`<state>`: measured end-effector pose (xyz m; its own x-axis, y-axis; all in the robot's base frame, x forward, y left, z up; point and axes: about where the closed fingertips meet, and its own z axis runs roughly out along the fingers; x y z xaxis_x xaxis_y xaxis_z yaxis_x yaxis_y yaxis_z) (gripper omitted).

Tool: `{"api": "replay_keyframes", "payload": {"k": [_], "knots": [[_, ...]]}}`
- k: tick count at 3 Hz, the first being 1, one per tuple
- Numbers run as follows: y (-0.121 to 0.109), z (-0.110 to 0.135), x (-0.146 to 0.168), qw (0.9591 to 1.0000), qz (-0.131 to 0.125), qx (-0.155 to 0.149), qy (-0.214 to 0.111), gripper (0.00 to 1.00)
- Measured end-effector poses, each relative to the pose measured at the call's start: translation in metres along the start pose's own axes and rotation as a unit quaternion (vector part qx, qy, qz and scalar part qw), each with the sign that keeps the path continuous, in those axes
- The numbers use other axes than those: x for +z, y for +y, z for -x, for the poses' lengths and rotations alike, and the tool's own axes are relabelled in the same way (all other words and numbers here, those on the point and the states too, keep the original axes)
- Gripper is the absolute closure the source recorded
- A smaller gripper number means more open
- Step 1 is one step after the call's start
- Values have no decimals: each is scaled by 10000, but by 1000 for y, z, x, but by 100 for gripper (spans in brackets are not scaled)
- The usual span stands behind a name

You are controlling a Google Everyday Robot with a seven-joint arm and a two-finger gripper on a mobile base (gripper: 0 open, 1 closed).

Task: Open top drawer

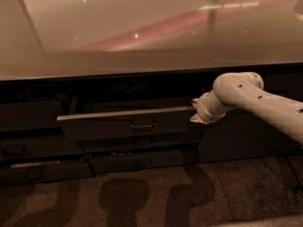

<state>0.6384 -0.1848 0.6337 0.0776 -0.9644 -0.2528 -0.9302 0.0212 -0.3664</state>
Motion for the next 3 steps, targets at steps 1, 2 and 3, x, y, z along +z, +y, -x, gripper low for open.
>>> {"api": "replay_keyframes", "payload": {"k": [1,2,3], "knots": [[-1,1,-3,10000,0,0,0,100],[8,0,-4,10000,-4,-25,-30,100],[7,1,-7,10000,-4,-25,-31,100]]}}
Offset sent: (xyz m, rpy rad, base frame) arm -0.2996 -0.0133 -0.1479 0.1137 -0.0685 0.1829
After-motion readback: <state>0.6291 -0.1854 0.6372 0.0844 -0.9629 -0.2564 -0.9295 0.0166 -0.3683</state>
